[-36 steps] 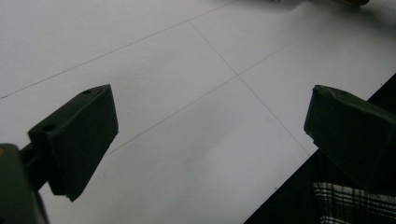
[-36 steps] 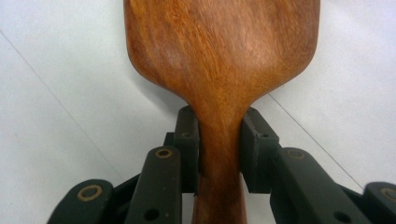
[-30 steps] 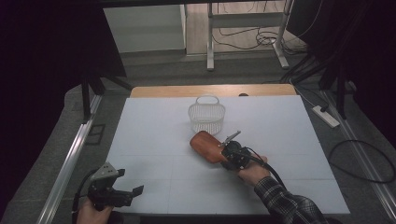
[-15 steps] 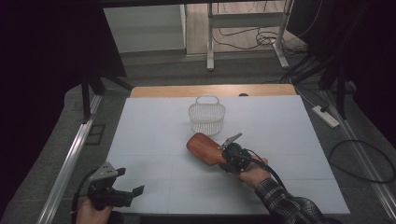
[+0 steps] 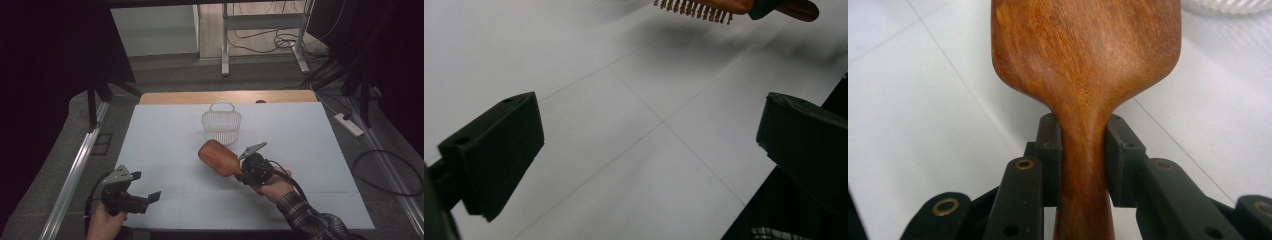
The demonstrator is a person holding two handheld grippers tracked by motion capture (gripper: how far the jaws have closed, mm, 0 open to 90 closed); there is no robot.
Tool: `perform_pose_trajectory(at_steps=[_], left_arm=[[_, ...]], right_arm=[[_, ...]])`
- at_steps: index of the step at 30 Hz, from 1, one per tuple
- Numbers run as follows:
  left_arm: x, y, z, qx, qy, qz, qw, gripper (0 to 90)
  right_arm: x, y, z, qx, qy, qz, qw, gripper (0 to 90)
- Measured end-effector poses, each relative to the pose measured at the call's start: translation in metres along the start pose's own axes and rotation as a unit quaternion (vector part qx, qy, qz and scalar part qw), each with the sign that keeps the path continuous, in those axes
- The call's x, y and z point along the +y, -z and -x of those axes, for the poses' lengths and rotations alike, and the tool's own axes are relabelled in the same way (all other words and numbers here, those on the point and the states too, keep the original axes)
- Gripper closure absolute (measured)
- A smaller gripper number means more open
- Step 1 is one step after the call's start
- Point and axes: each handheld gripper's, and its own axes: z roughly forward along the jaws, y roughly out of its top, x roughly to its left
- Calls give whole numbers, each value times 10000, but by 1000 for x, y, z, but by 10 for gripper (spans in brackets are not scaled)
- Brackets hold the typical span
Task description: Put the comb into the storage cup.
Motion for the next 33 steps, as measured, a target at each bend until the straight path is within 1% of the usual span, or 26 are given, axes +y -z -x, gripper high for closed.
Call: perform_pose_trajectory(at_steps=[2,4,9,12,20,24,29,33], left_arm=[[4,-3,0,-8,3,28,10000,0],[9,-5,-1,-80,35,92,9999,0],[20,-12,0,-165,94,132,9997,0],[27,-18,1,-260,125,156,9995,0],[47,-35,6,-491,103,133,9987,0],[56,-43,9,-536,78,115,9985,0],[66,-53,8,-669,155,146,9975,0],[73,-59,7,-780,267,199,9964,0]], right_arm=[[0,3,0,-4,25,46,10000,719],[0,6,0,10,24,106,9999,719],[-1,14,0,42,5,266,9996,719],[-2,18,0,44,4,317,9995,718],[-2,26,-2,72,7,477,9988,719],[-2,29,-2,68,17,542,9985,718],[-1,34,-3,84,10,654,9978,718],[-1,36,-4,83,16,715,9974,718]])
